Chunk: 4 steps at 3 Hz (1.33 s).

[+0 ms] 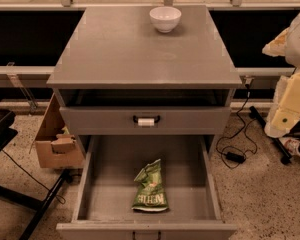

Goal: Pick green jalapeno chip bag from middle drawer and place on counter

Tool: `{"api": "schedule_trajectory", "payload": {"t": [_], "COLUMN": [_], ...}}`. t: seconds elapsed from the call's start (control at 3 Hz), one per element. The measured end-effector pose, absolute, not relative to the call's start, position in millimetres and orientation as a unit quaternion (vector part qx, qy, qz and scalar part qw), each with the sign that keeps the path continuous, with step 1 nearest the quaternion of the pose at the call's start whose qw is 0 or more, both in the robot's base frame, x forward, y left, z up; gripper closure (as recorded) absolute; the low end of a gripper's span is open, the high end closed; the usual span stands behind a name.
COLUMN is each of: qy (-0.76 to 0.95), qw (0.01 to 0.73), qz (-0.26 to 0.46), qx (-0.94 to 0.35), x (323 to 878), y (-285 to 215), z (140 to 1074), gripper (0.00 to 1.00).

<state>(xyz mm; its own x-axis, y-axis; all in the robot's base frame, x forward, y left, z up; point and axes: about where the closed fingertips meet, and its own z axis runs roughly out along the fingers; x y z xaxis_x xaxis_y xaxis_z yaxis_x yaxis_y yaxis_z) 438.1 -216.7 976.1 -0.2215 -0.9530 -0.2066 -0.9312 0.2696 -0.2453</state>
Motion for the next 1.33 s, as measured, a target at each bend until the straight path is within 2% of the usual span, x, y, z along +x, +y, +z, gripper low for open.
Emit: {"api": "schedule_trajectory", "payload": {"t": [0.67, 1.33], "qy": [0.783, 0.807], "qw": [0.152, 0.115], "qz": [-0.043, -0.064], "qx": [-0.601, -0.576], "x": [442.8, 472.3], "y": [-210.6, -205.9], "z": [947.5, 805.8], "gripper": [0.0, 0.0]}}
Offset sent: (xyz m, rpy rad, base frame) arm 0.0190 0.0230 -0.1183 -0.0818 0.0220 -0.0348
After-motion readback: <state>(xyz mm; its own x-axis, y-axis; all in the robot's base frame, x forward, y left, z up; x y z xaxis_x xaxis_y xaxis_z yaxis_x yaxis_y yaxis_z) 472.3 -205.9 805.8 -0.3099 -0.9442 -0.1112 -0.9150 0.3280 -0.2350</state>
